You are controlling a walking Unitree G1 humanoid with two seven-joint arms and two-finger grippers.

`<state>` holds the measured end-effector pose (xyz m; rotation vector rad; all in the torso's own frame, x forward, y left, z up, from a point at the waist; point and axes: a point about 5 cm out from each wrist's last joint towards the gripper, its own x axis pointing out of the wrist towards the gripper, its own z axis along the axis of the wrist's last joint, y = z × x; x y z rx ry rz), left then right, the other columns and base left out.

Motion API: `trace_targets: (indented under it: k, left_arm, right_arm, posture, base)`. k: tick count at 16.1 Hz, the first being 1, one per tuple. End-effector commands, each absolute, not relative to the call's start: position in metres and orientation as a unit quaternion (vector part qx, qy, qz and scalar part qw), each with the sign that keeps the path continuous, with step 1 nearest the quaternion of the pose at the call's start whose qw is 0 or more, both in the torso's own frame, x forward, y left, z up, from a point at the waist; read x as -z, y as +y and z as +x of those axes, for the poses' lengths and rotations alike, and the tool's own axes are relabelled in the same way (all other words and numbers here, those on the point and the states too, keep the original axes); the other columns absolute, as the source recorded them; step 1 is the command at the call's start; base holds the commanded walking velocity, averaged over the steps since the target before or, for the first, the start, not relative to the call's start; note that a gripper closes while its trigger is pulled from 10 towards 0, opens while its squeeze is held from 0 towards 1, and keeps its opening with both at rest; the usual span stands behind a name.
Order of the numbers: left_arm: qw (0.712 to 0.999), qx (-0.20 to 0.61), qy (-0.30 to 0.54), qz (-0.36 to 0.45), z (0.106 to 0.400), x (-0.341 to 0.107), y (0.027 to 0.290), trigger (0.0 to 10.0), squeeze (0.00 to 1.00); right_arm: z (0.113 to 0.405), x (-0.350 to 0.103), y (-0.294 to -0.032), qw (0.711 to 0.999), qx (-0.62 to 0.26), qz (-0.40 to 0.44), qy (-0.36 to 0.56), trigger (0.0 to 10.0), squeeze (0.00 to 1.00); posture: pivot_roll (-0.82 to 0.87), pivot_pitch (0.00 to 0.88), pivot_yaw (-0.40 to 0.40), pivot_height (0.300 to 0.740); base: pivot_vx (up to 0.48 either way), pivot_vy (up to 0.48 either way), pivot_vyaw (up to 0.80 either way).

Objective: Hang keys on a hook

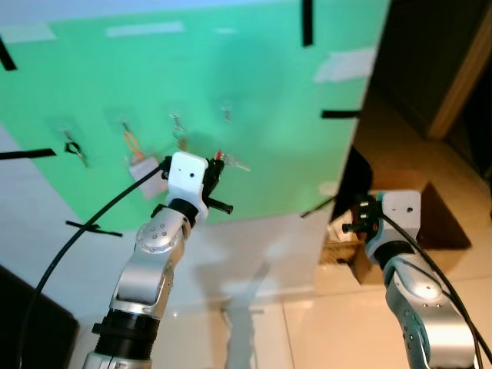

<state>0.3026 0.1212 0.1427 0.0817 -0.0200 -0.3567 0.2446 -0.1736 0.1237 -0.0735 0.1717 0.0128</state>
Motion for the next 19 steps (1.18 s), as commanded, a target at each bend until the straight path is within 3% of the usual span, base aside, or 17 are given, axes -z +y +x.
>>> trace_targets:
  k: [1, 3, 4, 5, 8, 15, 19]
  left_arm:
    - [0.985, 0.166, -0.004, 0.040, 0.305, -0.141, 0.129, 10.0, 0.00]
    - [0.973, 0.229, -0.020, 0.016, 0.303, -0.148, 0.116, 10.0, 0.00]
    - [0.946, 0.321, -0.038, -0.003, 0.294, -0.157, 0.107, 10.0, 0.00]
    - [0.939, 0.341, -0.039, -0.004, 0.292, -0.159, 0.106, 10.0, 0.00]
    - [0.873, 0.487, -0.016, -0.019, 0.287, -0.176, 0.118, 10.0, 0.00]
    - [0.807, 0.591, -0.017, -0.006, 0.333, -0.224, 0.134, 10.0, 0.00]
    - [0.794, 0.601, 0.017, 0.089, 0.354, -0.232, 0.144, 10.0, 0.00]
  right_arm:
    - [0.244, -0.125, -0.168, 0.996, -0.015, -0.031, 0.087, 10.0, 0.00]
    - [0.244, -0.126, -0.167, 0.995, -0.020, -0.033, 0.087, 10.0, 0.00]
    - [0.241, -0.125, -0.167, 0.995, -0.024, -0.033, 0.087, 10.0, 0.00]
    - [0.241, -0.125, -0.167, 0.995, -0.024, -0.033, 0.088, 10.0, 0.00]
    - [0.237, -0.128, -0.162, 0.995, -0.044, -0.038, 0.083, 10.0, 0.00]
    - [0.232, -0.131, -0.156, 0.994, -0.061, -0.048, 0.077, 10.0, 0.00]
    - [0.226, -0.136, -0.147, 0.992, -0.087, -0.064, 0.072, 10.0, 0.00]
  posture:
    - [-0.20, 0.000, 0.077, 0.740]
    - [-0.20, 0.000, 0.079, 0.740]
    - [-0.20, 0.000, 0.086, 0.740]
    - [-0.21, 0.000, 0.089, 0.740]
    - [-0.22, 0.000, 0.119, 0.740]
    - [-0.24, 0.000, 0.173, 0.740]
    - [-0.25, 0.000, 0.204, 0.740]
  base:
    - [0.345, 0.000, 0.00]
    - [0.000, 0.000, 0.00]
    - [0.000, 0.000, 0.00]
    - [0.000, 0.000, 0.00]
    - [0.000, 0.000, 0.00]
    - [0.000, 0.000, 0.00]
    - [0.000, 0.000, 0.00]
